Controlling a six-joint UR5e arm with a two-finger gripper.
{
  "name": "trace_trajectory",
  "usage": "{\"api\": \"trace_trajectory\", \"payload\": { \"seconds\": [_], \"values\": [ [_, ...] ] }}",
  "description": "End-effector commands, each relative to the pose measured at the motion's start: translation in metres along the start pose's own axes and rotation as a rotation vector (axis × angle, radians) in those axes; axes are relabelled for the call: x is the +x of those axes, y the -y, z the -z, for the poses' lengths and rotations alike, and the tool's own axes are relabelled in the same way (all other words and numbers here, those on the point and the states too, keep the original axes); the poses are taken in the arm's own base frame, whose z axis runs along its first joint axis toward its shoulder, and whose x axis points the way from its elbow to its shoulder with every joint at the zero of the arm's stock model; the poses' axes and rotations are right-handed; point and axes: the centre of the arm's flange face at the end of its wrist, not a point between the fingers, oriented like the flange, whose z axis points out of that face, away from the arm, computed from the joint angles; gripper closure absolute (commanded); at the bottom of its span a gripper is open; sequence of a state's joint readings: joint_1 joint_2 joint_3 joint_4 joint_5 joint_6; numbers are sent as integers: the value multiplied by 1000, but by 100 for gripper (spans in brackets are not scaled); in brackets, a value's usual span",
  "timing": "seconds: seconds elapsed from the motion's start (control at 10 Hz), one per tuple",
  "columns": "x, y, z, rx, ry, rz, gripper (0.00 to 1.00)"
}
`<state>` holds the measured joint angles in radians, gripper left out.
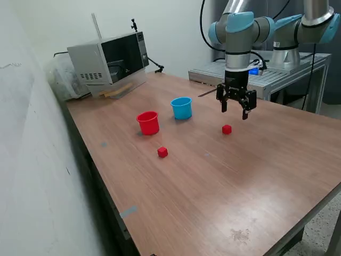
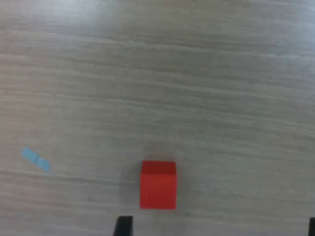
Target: Place red objects in the red bin, and blue objects in the blue bin.
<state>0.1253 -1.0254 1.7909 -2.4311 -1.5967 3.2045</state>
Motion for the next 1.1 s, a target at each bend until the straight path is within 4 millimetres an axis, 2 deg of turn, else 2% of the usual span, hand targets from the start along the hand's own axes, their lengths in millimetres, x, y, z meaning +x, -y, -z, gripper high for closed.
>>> {"api": "trace_trajectory", "payload": {
  "seconds": [0.0,0.2,0.3,0.6,1.0],
  "values": [
    [-8,0,-28,3,-16,-21,0],
    [-33,-3,-34,12,-12,-62,0],
    [-37,-4,-36,14,-12,-68,0],
    [-41,-6,-34,5,-11,-74,0],
    [-37,2,-48,32,-11,-60,0]
  ]
}}
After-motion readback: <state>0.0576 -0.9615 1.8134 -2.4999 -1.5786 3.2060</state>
